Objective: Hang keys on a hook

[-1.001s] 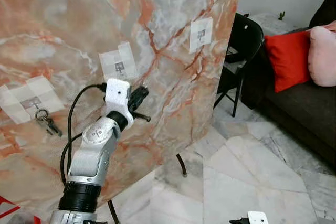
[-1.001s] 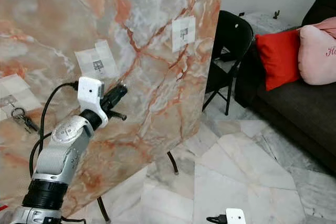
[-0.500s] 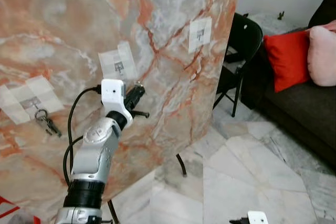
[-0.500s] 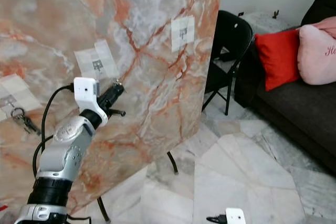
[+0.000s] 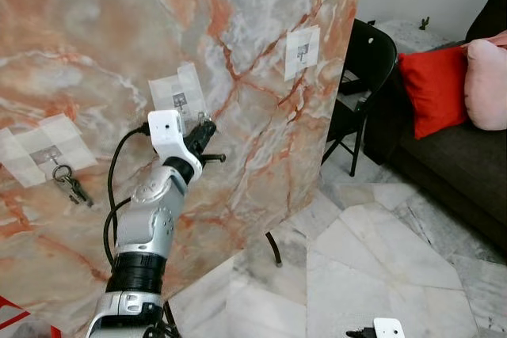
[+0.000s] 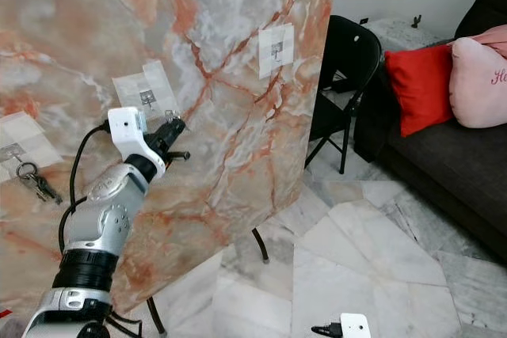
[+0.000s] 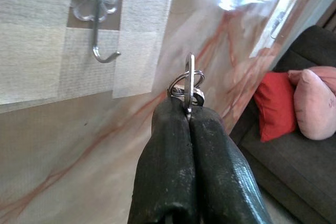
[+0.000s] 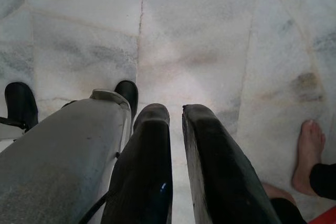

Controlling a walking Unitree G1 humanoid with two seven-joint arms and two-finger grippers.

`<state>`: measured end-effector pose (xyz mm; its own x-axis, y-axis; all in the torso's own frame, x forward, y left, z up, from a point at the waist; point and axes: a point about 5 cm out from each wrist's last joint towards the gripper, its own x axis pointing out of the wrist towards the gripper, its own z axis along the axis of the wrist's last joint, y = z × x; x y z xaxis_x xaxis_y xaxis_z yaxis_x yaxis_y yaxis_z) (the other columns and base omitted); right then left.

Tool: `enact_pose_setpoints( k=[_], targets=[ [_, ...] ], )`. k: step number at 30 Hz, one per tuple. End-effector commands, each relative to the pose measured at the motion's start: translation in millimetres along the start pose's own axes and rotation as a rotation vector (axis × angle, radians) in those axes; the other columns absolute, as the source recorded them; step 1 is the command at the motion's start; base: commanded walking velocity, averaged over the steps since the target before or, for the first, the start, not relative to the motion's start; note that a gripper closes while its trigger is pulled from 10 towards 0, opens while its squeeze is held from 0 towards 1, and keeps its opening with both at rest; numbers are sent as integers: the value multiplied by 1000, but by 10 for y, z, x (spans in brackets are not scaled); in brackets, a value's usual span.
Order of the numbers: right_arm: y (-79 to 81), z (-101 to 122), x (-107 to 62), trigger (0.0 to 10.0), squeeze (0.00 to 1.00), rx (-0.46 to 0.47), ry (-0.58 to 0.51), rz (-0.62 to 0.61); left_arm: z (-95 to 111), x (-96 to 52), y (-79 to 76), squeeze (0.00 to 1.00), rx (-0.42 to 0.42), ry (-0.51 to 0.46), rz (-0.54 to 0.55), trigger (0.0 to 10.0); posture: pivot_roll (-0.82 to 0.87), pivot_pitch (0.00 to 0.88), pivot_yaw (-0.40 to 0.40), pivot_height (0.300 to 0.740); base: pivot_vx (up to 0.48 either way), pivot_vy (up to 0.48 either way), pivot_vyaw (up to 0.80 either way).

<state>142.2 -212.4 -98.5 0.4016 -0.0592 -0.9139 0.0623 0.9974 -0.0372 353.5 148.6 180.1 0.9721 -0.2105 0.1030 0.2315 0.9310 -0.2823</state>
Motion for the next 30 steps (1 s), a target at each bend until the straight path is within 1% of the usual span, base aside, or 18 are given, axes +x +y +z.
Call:
enact_pose_setpoints(
  k=[1, 4, 6, 8, 10, 19, 30],
  targets=[
    [-2, -10, -1, 10000, 0, 9, 0, -4, 44, 35, 29, 0, -22, -23, 28, 10000, 68, 0, -44, 726, 0, 0, 0],
    [0, -13, -1, 10000, 0, 7, 3, -4, 59, 52, 63, 0, -44, -29, 49, 10000, 69, 0, -44, 726, 0, 0, 0],
    [0, -13, -1, 10000, 0, 7, 3, -4, 62, 52, 77, 0, -41, -29, 53, 10000, 69, 0, -44, 726, 0, 0, 0],
    [0, -13, -1, 10000, 0, 6, 3, -4, 64, 42, 137, 0, -48, -35, 96, 10000, 69, 0, -44, 726, 0, 0, 0],
    [0, -13, -1, 10000, 0, 6, 3, -4, 62, 40, 161, 0, -48, -36, 112, 10000, 70, 0, -45, 726, 0, 0, 0],
    [-4, -12, -1, 10000, 0, 6, 3, -5, 55, 56, 156, 0, -89, -37, 111, 10000, 68, 0, -45, 726, 0, 0, 0],
    [-3, -8, 0, 10000, 0, 4, 2, -6, 26, 47, 163, 0, -86, -24, 105, 10000, 68, 0, -46, 726, 0, 0, 0]
  ],
)
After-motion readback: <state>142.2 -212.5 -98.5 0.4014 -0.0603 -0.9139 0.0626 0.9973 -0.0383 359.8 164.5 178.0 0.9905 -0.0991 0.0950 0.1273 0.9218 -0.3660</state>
